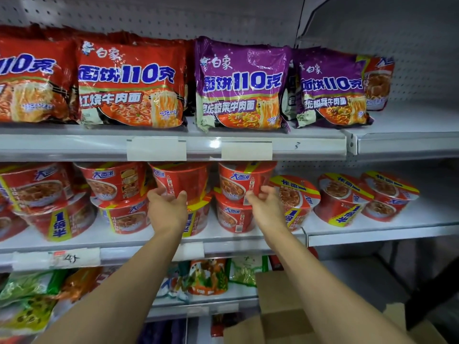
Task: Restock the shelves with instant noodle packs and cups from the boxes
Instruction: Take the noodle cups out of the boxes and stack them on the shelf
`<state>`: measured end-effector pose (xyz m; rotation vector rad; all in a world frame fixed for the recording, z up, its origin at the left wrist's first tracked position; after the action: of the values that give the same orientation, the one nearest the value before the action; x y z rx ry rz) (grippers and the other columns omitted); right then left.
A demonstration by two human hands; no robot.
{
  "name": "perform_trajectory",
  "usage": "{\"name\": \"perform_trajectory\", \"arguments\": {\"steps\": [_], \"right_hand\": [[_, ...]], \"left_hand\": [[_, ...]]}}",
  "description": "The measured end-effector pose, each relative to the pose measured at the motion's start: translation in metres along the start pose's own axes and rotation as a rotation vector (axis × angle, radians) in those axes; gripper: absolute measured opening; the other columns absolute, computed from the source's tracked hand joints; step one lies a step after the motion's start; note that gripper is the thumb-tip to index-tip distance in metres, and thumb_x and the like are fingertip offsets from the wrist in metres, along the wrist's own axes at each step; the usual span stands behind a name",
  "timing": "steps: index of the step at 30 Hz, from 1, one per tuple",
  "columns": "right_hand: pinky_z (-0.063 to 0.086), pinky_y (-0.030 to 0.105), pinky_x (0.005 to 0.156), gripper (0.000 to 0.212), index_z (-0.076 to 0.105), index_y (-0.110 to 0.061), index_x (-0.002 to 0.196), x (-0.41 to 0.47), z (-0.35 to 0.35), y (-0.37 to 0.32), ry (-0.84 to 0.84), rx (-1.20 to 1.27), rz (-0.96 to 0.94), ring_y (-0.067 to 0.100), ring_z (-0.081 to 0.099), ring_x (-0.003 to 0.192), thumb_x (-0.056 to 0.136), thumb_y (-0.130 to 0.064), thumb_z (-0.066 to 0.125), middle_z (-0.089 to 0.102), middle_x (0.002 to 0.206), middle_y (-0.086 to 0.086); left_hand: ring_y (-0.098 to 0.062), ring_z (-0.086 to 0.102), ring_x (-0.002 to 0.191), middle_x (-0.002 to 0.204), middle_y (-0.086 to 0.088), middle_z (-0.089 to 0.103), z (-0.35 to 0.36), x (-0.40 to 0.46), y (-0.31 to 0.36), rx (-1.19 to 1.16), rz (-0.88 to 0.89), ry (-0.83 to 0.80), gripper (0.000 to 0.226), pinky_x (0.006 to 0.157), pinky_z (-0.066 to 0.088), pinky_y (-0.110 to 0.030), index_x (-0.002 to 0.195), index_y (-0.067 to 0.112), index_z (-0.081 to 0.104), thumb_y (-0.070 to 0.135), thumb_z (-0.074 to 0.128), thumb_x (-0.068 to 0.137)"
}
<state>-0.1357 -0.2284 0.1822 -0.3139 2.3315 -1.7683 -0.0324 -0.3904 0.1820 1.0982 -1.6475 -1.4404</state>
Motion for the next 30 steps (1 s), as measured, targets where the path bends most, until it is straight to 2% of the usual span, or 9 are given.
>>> {"name": "perform_trajectory", "arguments": {"steps": [3, 6, 9, 11, 16, 22, 25, 28, 30], "right_hand": [[0.04, 0.052, 0.105, 0.083, 0.029, -0.029, 0.141, -0.007, 0.004, 0.008, -0.071, -0.173, -0.033, 0.027, 0.042, 0.131, 0.072, -0.051, 0.069, 0.041, 0.141, 0.002], [0.023, 0.043, 0.113, 0.081, 0.027, -0.024, 0.145, -0.022, -0.002, 0.019, -0.119, -0.422, -0.085, 0.027, 0.021, 0.14, 0.08, -0.043, 0.07, 0.029, 0.149, 0.002], [0.019, 0.038, 0.114, 0.083, 0.022, -0.023, 0.148, -0.035, -0.011, 0.032, -0.181, -0.567, -0.122, 0.025, 0.011, 0.141, 0.082, -0.038, 0.071, 0.021, 0.153, 0.0], [0.019, 0.035, 0.114, 0.084, 0.021, -0.021, 0.149, -0.046, -0.017, 0.041, -0.224, -0.626, -0.105, 0.025, 0.01, 0.14, 0.082, -0.039, 0.07, 0.018, 0.153, 0.0], [0.021, 0.035, 0.113, 0.079, 0.023, -0.019, 0.147, -0.074, -0.039, 0.07, -0.249, -0.744, -0.063, 0.026, 0.014, 0.138, 0.084, -0.038, 0.067, 0.021, 0.15, 0.003], [0.019, 0.033, 0.112, 0.075, 0.025, -0.02, 0.145, -0.107, -0.085, 0.107, -0.189, -0.775, 0.014, 0.028, 0.015, 0.137, 0.084, -0.038, 0.066, 0.023, 0.149, 0.006], [0.017, 0.036, 0.116, 0.082, 0.018, -0.016, 0.149, -0.12, -0.117, 0.13, -0.172, -0.826, 0.095, 0.03, 0.013, 0.141, 0.086, -0.043, 0.063, 0.017, 0.155, 0.007], [0.011, 0.035, 0.115, 0.082, 0.02, -0.014, 0.149, -0.131, -0.152, 0.152, -0.134, -0.838, 0.174, 0.029, 0.014, 0.142, 0.086, -0.045, 0.062, 0.022, 0.154, 0.009], [0.012, 0.033, 0.115, 0.081, 0.021, -0.016, 0.149, -0.138, -0.177, 0.168, -0.088, -0.802, 0.211, 0.03, 0.013, 0.141, 0.085, -0.044, 0.063, 0.021, 0.154, 0.009]], "left_hand": [[-0.03, 0.055, 0.118, 0.131, -0.011, 0.055, -0.004, 0.001, -0.011, 0.162, 0.098, -0.056, 0.058, 0.101, 0.044, -0.048, 0.131, 0.014, 0.039, 0.022, 0.071, 0.083], [-0.033, 0.055, 0.113, 0.128, -0.014, 0.052, -0.008, -0.01, -0.024, 0.358, 0.179, -0.111, 0.059, 0.097, 0.047, -0.047, 0.131, 0.01, 0.044, 0.017, 0.072, 0.08], [-0.032, 0.055, 0.109, 0.123, -0.014, 0.055, -0.007, -0.028, -0.036, 0.473, 0.257, -0.189, 0.049, 0.091, 0.047, -0.041, 0.126, 0.009, 0.05, 0.013, 0.07, 0.081], [-0.032, 0.053, 0.11, 0.124, -0.014, 0.055, -0.003, -0.04, -0.045, 0.563, 0.295, -0.283, 0.049, 0.088, 0.046, -0.039, 0.126, 0.01, 0.05, 0.015, 0.07, 0.081], [-0.03, 0.048, 0.118, 0.131, -0.012, 0.046, 0.017, -0.075, -0.068, 0.724, 0.316, -0.505, 0.056, 0.094, 0.047, -0.042, 0.133, 0.016, 0.043, 0.018, 0.069, 0.083], [-0.03, 0.05, 0.116, 0.128, -0.013, 0.051, 0.059, -0.127, -0.092, 0.809, 0.396, -0.721, 0.054, 0.093, 0.045, -0.038, 0.129, 0.014, 0.046, 0.02, 0.069, 0.081], [-0.026, 0.049, 0.119, 0.135, -0.009, 0.045, 0.083, -0.161, -0.103, 0.846, 0.413, -0.815, 0.058, 0.092, 0.045, -0.031, 0.133, 0.019, 0.042, 0.021, 0.069, 0.082], [-0.027, 0.048, 0.123, 0.142, -0.009, 0.04, 0.111, -0.195, -0.113, 0.876, 0.418, -0.915, 0.061, 0.098, 0.045, -0.036, 0.139, 0.022, 0.039, 0.023, 0.067, 0.084], [-0.027, 0.048, 0.123, 0.143, -0.009, 0.039, 0.13, -0.217, -0.119, 0.901, 0.425, -0.963, 0.061, 0.099, 0.043, -0.035, 0.14, 0.023, 0.039, 0.027, 0.066, 0.085]]}}
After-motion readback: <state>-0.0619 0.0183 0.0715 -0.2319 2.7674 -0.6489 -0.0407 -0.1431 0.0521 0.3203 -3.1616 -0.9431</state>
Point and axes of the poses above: each hand's wrist, its own x-axis towards the middle knuckle, its own z-axis out of the palm, y = z × x, the point moved 1 cm from there along x, towards the middle knuckle
